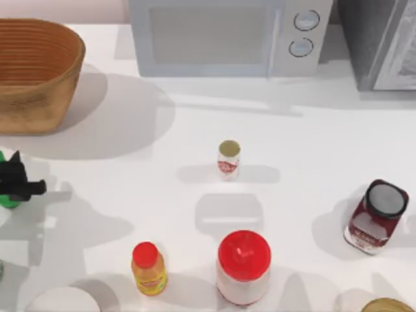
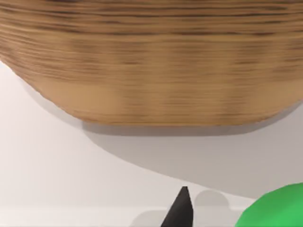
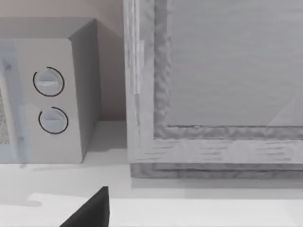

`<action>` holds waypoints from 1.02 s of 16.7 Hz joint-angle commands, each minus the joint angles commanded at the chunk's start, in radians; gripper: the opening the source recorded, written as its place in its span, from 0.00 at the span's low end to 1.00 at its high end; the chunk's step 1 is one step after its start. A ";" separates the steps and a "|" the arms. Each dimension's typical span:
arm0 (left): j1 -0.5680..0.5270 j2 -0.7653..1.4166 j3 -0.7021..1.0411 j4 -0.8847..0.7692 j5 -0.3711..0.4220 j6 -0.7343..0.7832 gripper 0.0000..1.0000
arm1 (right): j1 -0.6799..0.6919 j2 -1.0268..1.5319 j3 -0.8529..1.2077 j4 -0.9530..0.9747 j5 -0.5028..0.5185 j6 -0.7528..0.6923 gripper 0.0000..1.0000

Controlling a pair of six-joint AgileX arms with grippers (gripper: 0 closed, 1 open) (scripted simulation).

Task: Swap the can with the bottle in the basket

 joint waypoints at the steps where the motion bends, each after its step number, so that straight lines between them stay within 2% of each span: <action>1: 0.000 0.000 0.000 0.000 0.000 0.000 0.25 | 0.000 0.000 0.000 0.000 0.000 0.000 1.00; 4: 0.000 0.000 0.000 0.000 0.000 0.000 0.02 | 0.000 0.000 0.000 0.000 0.000 0.000 1.00; 5: 0.000 0.000 0.000 0.000 0.000 0.000 0.00 | 0.000 0.000 0.000 0.000 0.000 0.000 1.00; 14: -0.001 -0.010 0.009 0.000 0.000 0.001 0.00 | 0.000 0.000 0.000 0.000 0.000 0.000 1.00; 17: 0.044 -0.037 0.049 -0.062 -0.007 0.004 0.00 | 0.000 0.000 0.000 0.000 0.000 0.000 1.00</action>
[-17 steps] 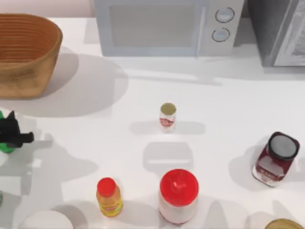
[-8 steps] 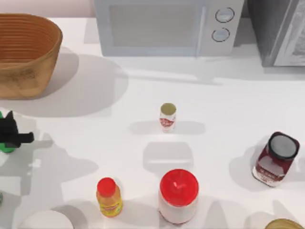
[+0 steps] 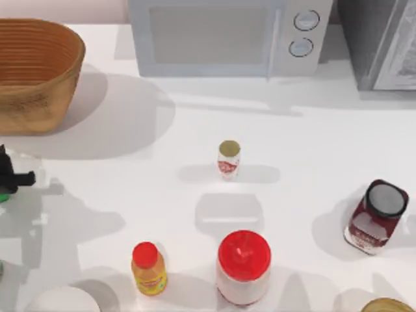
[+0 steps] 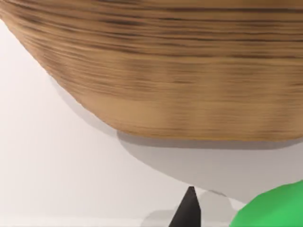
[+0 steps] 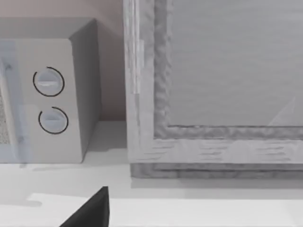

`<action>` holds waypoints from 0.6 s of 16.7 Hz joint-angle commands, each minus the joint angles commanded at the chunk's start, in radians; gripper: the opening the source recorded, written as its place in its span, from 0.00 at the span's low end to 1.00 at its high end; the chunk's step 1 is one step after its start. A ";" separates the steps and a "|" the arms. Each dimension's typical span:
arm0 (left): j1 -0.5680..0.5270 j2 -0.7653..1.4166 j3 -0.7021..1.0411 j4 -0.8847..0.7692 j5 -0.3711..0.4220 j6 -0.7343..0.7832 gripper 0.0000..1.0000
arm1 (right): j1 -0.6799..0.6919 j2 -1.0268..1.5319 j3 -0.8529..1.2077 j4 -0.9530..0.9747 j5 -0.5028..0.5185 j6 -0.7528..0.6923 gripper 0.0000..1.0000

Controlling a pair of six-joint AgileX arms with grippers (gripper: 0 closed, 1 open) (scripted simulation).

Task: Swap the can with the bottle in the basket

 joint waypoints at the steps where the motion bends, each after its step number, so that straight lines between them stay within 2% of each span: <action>1: 0.027 -0.015 0.020 -0.040 -0.004 0.002 0.00 | 0.000 0.000 0.000 0.000 0.000 0.000 1.00; 10: 0.282 -0.199 0.302 -0.618 -0.068 0.033 0.00 | 0.000 0.000 0.000 0.000 0.000 0.000 1.00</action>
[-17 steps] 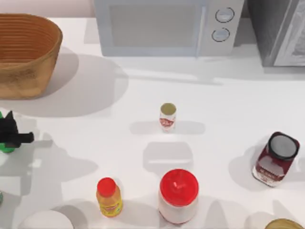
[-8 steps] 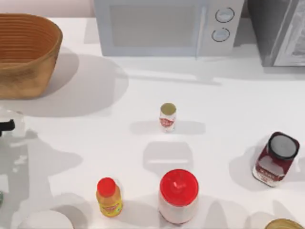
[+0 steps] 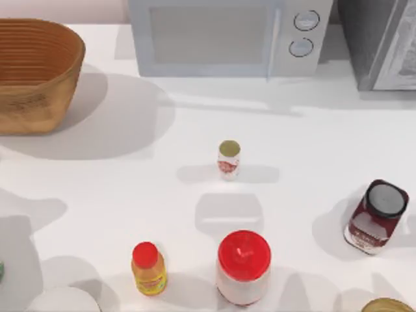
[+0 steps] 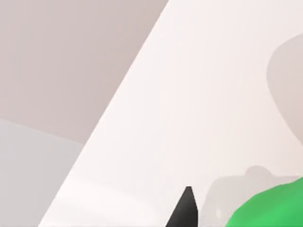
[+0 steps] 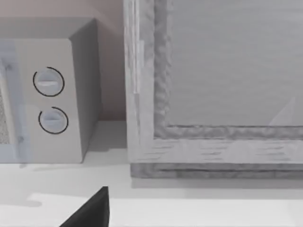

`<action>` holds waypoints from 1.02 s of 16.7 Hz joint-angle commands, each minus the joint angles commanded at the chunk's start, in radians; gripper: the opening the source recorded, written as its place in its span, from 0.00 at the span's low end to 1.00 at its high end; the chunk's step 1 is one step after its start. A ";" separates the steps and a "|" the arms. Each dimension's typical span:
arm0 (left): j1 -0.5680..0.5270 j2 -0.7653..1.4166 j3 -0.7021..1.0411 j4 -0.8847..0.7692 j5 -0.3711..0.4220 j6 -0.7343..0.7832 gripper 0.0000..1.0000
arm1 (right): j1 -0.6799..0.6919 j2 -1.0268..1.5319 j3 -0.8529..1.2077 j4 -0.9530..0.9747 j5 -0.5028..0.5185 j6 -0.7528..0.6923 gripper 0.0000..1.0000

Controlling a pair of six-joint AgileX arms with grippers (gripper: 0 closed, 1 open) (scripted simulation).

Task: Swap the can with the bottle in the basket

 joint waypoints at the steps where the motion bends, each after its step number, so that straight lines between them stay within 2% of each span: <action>1: 0.009 -0.015 0.049 -0.070 -0.007 0.002 0.00 | 0.000 0.000 0.000 0.000 0.000 0.000 1.00; 5: -0.044 -0.039 0.288 -0.312 -0.017 -0.001 0.00 | 0.000 0.000 0.000 0.000 0.000 0.000 1.00; 11: -0.263 0.010 0.658 -0.546 0.014 -0.025 0.00 | 0.000 0.000 0.000 0.000 0.000 0.000 1.00; 14: -0.341 0.040 0.750 -0.597 0.031 -0.034 0.00 | 0.000 0.000 0.000 0.000 0.000 0.000 1.00; 17: -0.351 0.045 0.760 -0.602 0.033 -0.035 0.00 | 0.000 0.000 0.000 0.000 0.000 0.000 1.00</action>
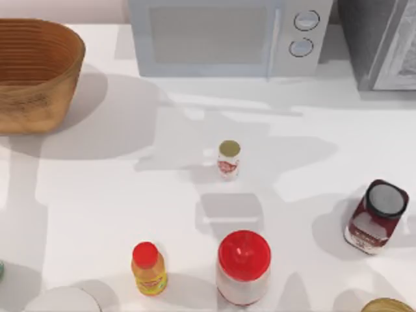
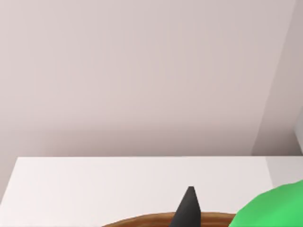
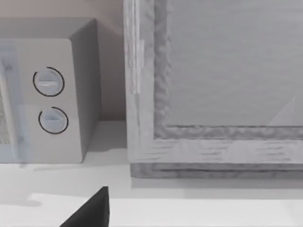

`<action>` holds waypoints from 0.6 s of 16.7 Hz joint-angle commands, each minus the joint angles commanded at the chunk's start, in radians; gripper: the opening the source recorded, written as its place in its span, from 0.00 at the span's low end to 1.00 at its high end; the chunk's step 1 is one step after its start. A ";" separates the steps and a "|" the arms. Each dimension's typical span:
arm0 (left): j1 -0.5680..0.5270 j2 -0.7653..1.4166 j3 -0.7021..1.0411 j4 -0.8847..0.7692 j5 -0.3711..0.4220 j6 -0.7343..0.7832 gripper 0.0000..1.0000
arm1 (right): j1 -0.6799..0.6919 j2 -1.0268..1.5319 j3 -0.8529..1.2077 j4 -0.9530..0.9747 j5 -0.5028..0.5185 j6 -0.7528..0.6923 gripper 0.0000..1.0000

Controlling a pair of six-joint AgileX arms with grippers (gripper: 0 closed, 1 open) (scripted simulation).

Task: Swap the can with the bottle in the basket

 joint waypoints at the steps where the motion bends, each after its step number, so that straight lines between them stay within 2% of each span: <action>1: 0.000 0.000 0.000 0.000 0.000 0.000 0.00 | 0.000 0.000 0.000 0.000 0.000 0.000 1.00; 10: -0.004 0.098 -0.016 0.105 -0.006 -0.001 0.00 | 0.000 0.000 0.000 0.000 0.000 0.000 1.00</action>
